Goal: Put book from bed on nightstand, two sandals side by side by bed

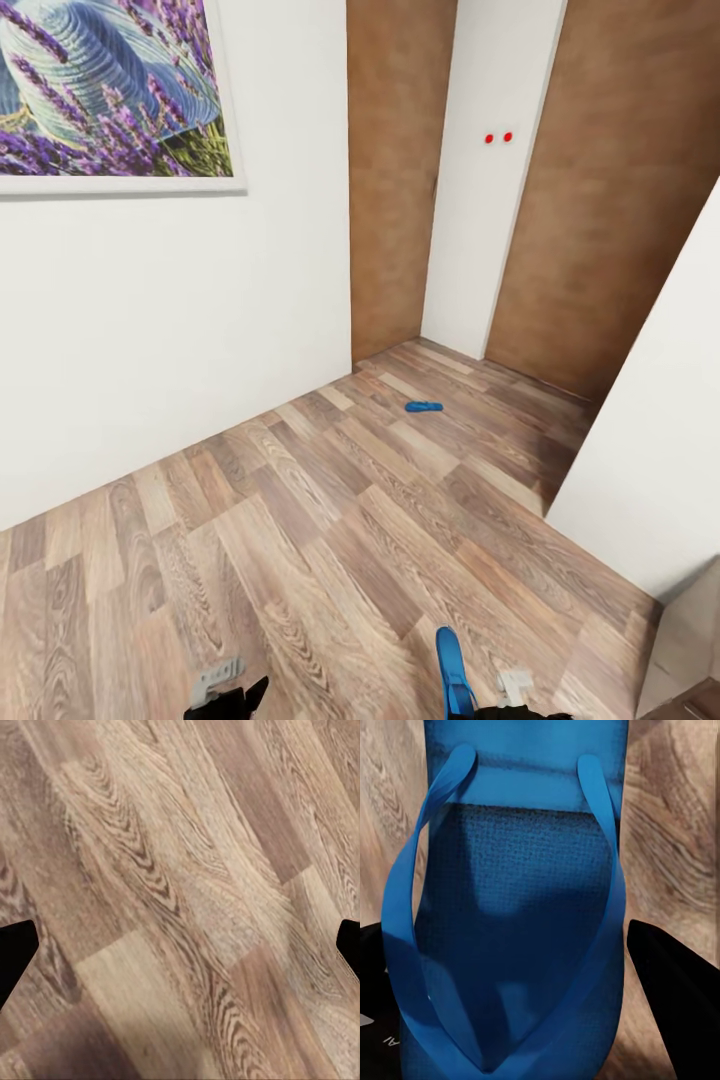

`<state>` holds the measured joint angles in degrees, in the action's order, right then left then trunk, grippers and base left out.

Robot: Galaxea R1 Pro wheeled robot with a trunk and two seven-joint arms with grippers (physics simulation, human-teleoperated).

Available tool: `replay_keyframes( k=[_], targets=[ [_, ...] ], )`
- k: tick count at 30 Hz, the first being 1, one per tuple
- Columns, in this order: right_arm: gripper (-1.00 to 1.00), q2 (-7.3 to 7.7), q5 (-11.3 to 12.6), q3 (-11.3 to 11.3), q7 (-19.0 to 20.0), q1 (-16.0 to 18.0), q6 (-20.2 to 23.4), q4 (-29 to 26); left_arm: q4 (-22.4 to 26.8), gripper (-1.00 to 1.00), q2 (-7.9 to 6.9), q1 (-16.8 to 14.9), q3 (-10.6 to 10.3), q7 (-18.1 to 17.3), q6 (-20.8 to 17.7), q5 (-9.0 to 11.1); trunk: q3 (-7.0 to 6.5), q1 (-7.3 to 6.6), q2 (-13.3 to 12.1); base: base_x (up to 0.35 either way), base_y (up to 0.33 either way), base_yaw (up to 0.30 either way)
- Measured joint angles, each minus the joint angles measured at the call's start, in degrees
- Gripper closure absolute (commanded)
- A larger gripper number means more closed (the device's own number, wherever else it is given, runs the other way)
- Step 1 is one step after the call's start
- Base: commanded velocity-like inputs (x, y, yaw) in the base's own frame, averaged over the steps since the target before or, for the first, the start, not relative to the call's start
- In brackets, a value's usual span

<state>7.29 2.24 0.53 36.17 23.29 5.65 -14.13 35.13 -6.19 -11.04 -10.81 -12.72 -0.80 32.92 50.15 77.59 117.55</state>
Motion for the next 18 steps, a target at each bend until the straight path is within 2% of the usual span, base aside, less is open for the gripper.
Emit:
replay_keyframes(
  k=[12,18],
  targets=[
    [1.00,0.00,-0.01,-0.01,0.00,0.00,-0.07,0.01,0.00,-1.00,0.02,0.00,0.00,0.00,-0.05,0.01,0.00,0.00,0.00,0.328,0.001,0.000],
    [1.00,0.00,-0.01,-0.01,0.00,0.00,-0.09,0.01,0.01,-1.00,0.01,0.00,0.00,0.00,-0.07,0.00,0.00,0.00,0.00,0.319,0.084,0.000]
  ],
)
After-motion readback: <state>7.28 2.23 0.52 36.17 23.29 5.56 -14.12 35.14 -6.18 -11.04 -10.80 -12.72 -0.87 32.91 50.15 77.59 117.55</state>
